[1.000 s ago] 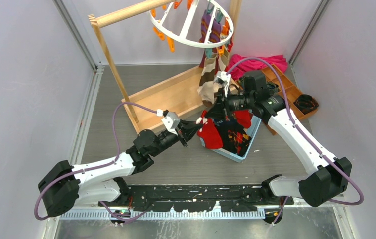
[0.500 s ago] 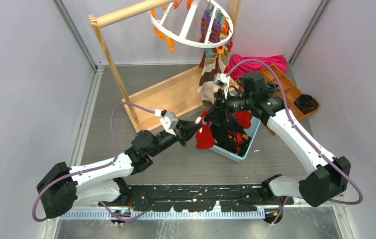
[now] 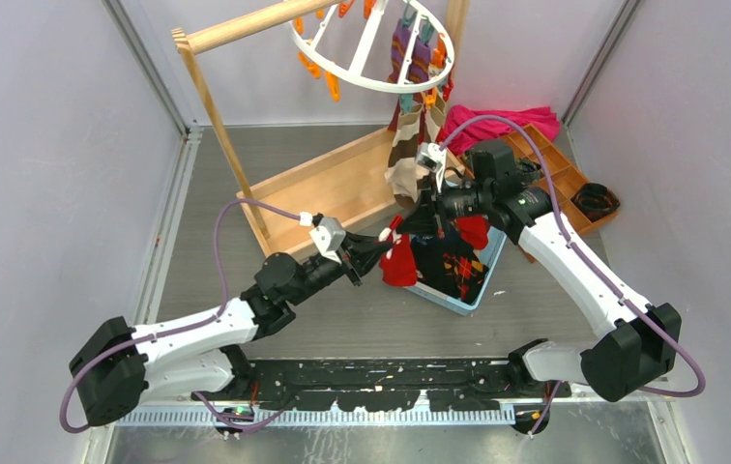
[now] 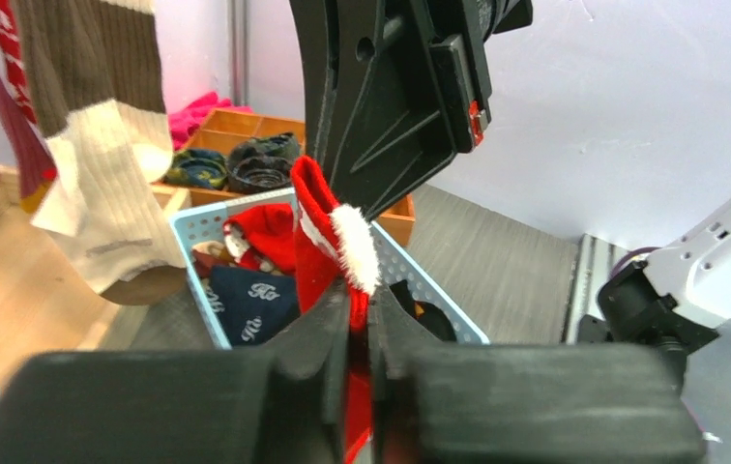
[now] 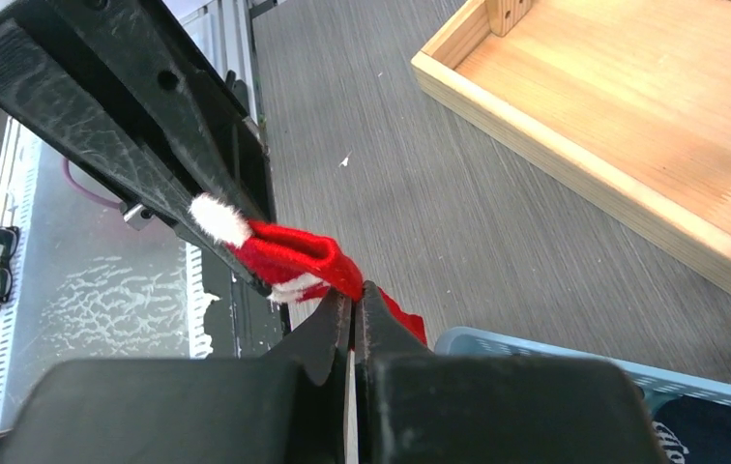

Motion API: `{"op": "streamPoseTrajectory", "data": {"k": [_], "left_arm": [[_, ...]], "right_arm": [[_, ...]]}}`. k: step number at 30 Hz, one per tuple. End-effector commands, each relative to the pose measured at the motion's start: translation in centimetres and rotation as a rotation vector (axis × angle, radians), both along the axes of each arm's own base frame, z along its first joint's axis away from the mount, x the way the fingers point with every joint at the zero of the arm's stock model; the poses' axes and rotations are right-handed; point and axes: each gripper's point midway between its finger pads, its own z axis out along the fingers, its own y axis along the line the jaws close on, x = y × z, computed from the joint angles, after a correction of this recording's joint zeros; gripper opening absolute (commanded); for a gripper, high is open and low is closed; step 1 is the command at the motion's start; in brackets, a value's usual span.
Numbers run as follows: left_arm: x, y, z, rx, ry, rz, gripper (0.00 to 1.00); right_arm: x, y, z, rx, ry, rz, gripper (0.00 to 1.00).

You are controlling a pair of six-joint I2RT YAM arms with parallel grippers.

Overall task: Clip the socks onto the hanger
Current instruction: Adjust the sock.

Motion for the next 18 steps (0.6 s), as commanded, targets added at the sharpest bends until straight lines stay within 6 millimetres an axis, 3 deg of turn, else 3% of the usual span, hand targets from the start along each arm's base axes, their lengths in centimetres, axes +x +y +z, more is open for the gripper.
{"op": "streamPoseTrajectory", "data": {"k": [1, 4, 12, 16, 18], "left_arm": [[-0.1, 1.4, 2.0, -0.025, -0.03, 0.045, 0.23], [-0.4, 2.6, 1.6, 0.019, -0.039, 0.073, 0.4], [-2.6, 4.6, 2.6, 0.083, -0.147, 0.037, 0.41], [-1.1, 6.5, 2.9, 0.089, -0.122, 0.162, 0.45], [0.2, 7.5, 2.7, 0.106, -0.067, 0.222, 0.53]], "right_arm": [[0.3, -0.4, 1.9, -0.001, -0.087, -0.024, 0.01], [1.4, -1.0, 2.0, -0.029, -0.101, -0.091, 0.01], [2.6, -1.3, 1.7, -0.044, -0.091, -0.16, 0.01], [1.9, -1.2, 1.7, -0.042, -0.1, -0.117, 0.01], [1.4, -1.2, 1.7, -0.046, -0.106, -0.087, 0.01]]}}
